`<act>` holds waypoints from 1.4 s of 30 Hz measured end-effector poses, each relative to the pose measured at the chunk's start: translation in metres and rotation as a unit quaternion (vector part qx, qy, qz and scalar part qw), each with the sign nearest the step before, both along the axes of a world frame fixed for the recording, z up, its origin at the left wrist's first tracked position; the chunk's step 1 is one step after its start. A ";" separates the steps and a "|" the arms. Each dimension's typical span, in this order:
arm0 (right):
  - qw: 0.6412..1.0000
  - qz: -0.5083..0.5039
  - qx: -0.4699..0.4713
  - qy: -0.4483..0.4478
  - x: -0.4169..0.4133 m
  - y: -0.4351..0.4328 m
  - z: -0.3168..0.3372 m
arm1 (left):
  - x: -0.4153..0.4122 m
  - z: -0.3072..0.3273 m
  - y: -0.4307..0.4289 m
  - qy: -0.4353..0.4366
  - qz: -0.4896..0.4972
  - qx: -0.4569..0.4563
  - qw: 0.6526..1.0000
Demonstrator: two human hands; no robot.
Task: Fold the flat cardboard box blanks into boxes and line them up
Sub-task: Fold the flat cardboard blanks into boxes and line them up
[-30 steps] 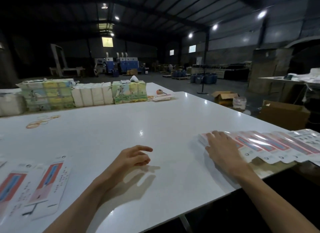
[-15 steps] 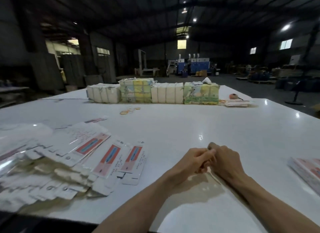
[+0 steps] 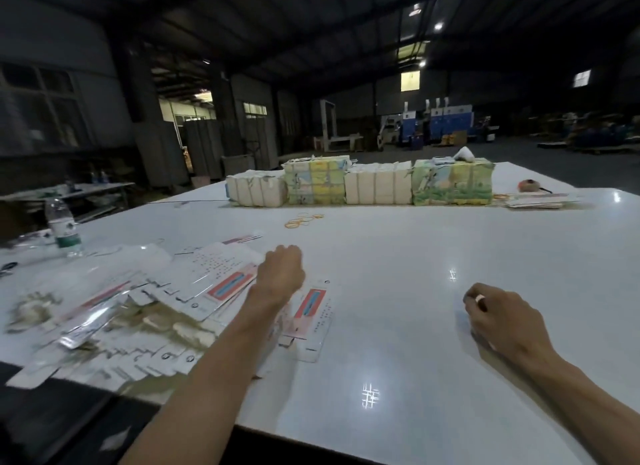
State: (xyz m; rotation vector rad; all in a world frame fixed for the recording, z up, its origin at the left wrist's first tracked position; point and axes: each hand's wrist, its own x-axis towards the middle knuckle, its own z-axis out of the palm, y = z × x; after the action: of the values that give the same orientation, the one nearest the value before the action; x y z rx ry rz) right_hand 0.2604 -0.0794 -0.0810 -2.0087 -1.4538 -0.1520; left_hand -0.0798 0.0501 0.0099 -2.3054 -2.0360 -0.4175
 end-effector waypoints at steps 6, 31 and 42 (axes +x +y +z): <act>1.000 -0.007 -0.001 0.001 -0.001 0.002 -0.001 | -0.071 -0.011 0.010 0.114 0.167 -0.043 0.978; 0.990 0.041 0.129 0.034 -0.006 -0.007 0.013 | 0.107 -0.015 -0.025 -0.584 -0.286 -0.459 0.606; 0.974 0.104 0.199 -0.005 0.000 -0.002 0.021 | 0.172 -0.085 -0.047 -0.605 -0.348 -0.460 0.549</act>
State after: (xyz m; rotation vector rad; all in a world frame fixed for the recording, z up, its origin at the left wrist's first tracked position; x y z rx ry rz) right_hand 0.2602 -0.0811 -0.0599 -1.5283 -1.4947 -0.3357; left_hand 0.0922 0.0034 -0.0750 -4.3792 -1.3605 -1.7679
